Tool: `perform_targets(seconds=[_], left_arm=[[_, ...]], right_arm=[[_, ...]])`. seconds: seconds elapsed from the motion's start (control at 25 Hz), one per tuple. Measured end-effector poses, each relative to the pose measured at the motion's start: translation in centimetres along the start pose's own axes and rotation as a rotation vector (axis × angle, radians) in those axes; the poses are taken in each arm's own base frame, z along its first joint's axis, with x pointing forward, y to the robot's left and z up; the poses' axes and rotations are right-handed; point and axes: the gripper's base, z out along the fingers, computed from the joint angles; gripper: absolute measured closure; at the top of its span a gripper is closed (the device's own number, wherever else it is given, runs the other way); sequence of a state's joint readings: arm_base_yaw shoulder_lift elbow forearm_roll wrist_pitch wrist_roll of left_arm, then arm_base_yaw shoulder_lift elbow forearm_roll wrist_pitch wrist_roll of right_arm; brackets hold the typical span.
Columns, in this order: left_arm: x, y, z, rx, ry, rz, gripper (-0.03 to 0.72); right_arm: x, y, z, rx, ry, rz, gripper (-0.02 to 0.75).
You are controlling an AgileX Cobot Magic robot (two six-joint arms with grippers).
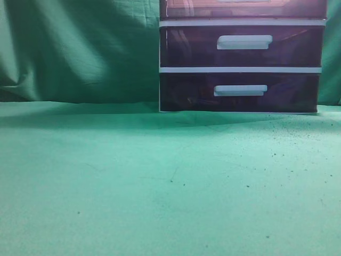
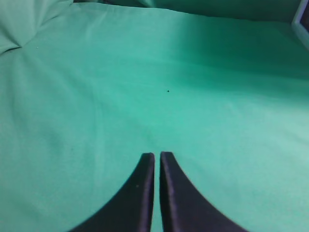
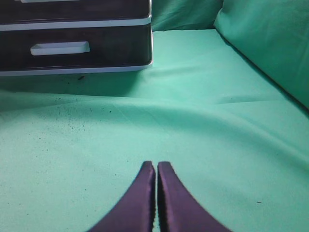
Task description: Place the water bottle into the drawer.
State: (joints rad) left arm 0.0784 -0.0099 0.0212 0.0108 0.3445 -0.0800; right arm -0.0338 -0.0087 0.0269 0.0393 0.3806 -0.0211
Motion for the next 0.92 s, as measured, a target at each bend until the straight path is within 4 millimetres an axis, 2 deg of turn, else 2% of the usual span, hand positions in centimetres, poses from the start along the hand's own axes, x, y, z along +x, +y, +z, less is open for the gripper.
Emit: perform_targets(seconds=[0.92], left_arm=[[0.04,0.08,0.0,-0.009,0.005,0.031,0.688]], right_arm=[[0.0,0.0,0.0,0.0,0.0,0.0,0.738]])
